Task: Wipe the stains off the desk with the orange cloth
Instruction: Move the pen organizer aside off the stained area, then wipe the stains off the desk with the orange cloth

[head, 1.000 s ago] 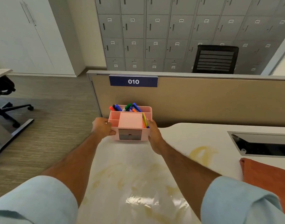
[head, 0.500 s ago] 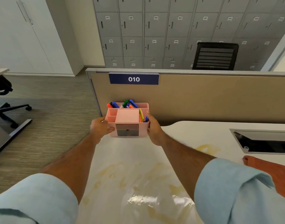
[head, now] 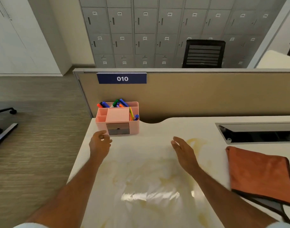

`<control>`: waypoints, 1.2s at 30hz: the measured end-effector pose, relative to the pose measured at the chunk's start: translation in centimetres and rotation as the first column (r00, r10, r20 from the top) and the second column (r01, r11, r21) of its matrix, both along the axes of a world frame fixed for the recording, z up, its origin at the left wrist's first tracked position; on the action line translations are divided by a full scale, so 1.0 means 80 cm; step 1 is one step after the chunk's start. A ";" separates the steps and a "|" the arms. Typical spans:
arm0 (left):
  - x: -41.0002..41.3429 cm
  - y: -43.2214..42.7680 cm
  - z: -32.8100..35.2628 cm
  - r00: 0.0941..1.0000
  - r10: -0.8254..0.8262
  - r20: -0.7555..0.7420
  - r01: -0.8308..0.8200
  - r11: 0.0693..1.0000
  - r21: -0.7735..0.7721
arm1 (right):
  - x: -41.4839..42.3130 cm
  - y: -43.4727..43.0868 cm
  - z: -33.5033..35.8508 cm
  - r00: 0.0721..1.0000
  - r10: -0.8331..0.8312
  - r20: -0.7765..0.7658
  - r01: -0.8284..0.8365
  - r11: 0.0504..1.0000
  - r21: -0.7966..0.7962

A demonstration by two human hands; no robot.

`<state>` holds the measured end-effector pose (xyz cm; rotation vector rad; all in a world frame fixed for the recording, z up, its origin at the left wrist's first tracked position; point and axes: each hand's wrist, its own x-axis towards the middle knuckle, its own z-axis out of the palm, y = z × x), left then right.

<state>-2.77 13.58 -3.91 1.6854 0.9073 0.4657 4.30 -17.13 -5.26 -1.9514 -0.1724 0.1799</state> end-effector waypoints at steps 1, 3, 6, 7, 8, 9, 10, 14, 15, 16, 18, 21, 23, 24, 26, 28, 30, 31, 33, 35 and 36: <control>0.000 -0.016 -0.001 0.998 -0.048 -0.030 0.049 0.998 0.046 | -0.008 -0.029 -0.004 1.000 -0.013 0.017 0.014 0.999 -0.041; 0.005 -0.043 0.001 0.990 -0.117 -0.082 0.125 0.987 0.100 | -0.015 -0.075 -0.008 0.998 -0.041 0.053 0.046 0.992 -0.114; 0.019 -0.101 0.011 0.955 -0.259 -0.146 0.278 0.951 0.134 | -0.022 -0.143 0.000 0.991 -0.096 0.092 0.113 0.972 -0.205; 0.023 -0.123 0.013 0.941 -0.308 -0.143 0.328 0.934 0.142 | -0.024 -0.162 0.003 0.987 -0.113 0.110 0.137 0.962 -0.237; 0.026 -0.147 0.015 0.926 -0.354 -0.133 0.372 0.916 0.153 | -0.024 -0.182 0.006 0.984 -0.129 0.123 0.158 0.951 -0.268; 0.029 -0.170 0.017 0.909 -0.397 -0.123 0.414 0.894 0.173 | -0.025 -0.199 0.009 0.984 -0.141 0.113 0.169 0.939 -0.301; 0.031 -0.197 0.021 0.888 -0.444 -0.122 0.460 0.866 0.198 | -0.027 -0.219 0.012 0.986 -0.152 0.076 0.168 0.931 -0.325; 0.034 -0.299 0.028 0.782 -0.604 -0.154 0.623 0.752 0.216 | -0.041 -0.288 0.009 0.987 -0.145 0.064 0.155 0.802 -0.577; 0.033 -0.323 0.027 0.745 -0.644 -0.177 0.667 0.717 0.202 | -0.046 -0.304 0.008 0.981 -0.165 0.103 0.193 0.762 -0.618; 0.033 -0.347 0.025 0.701 -0.683 -0.206 0.713 0.678 0.179 | -0.050 -0.320 0.007 0.969 -0.207 0.134 0.245 0.744 -0.622; 0.031 -0.391 0.019 0.616 -0.743 -0.263 0.786 0.605 0.131 | -0.054 -0.348 0.004 0.925 -0.333 0.183 0.374 0.714 -0.592; 0.031 -0.450 0.010 0.526 -0.783 -0.332 0.842 0.534 0.075 | -0.046 -0.386 0.007 0.841 -0.522 0.140 0.498 0.649 -0.575; 0.037 -0.477 0.007 0.494 -0.792 -0.359 0.855 0.516 0.039 | -0.035 -0.404 0.009 0.784 -0.621 0.002 0.537 0.676 -0.505; 0.043 -0.487 0.008 0.489 -0.796 -0.357 0.853 0.521 0.006 | -0.031 -0.408 0.009 0.763 -0.642 -0.073 0.547 0.703 -0.455; 0.057 -0.505 0.008 0.497 -0.792 -0.354 0.828 0.555 -0.080 | -0.023 -0.417 0.003 0.748 -0.641 -0.174 0.552 0.745 -0.374; 0.072 -0.519 0.009 0.534 -0.767 -0.357 0.776 0.612 -0.153 | -0.013 -0.422 -0.001 0.733 -0.638 -0.237 0.557 0.763 -0.329; 0.085 -0.533 0.008 0.574 -0.733 -0.365 0.715 0.666 -0.212 | -0.002 -0.424 -0.003 0.721 -0.615 -0.319 0.533 0.787 -0.312; 0.090 -0.540 0.007 0.584 -0.718 -0.378 0.693 0.684 -0.228 | 0.004 -0.425 -0.004 0.718 -0.602 -0.350 0.521 0.798 -0.303; 0.100 -0.550 0.002 0.592 -0.693 -0.412 0.668 0.707 -0.230 | 0.014 -0.426 -0.002 0.714 -0.583 -0.387 0.514 0.812 -0.276; 0.108 -0.558 -0.002 0.597 -0.680 -0.425 0.658 0.719 -0.225 | 0.019 -0.426 0.000 0.721 -0.562 -0.405 0.499 0.827 -0.258; 0.112 -0.562 -0.003 0.600 -0.677 -0.426 0.653 0.722 -0.228 | 0.021 -0.425 0.001 0.732 -0.549 -0.404 0.487 0.836 -0.254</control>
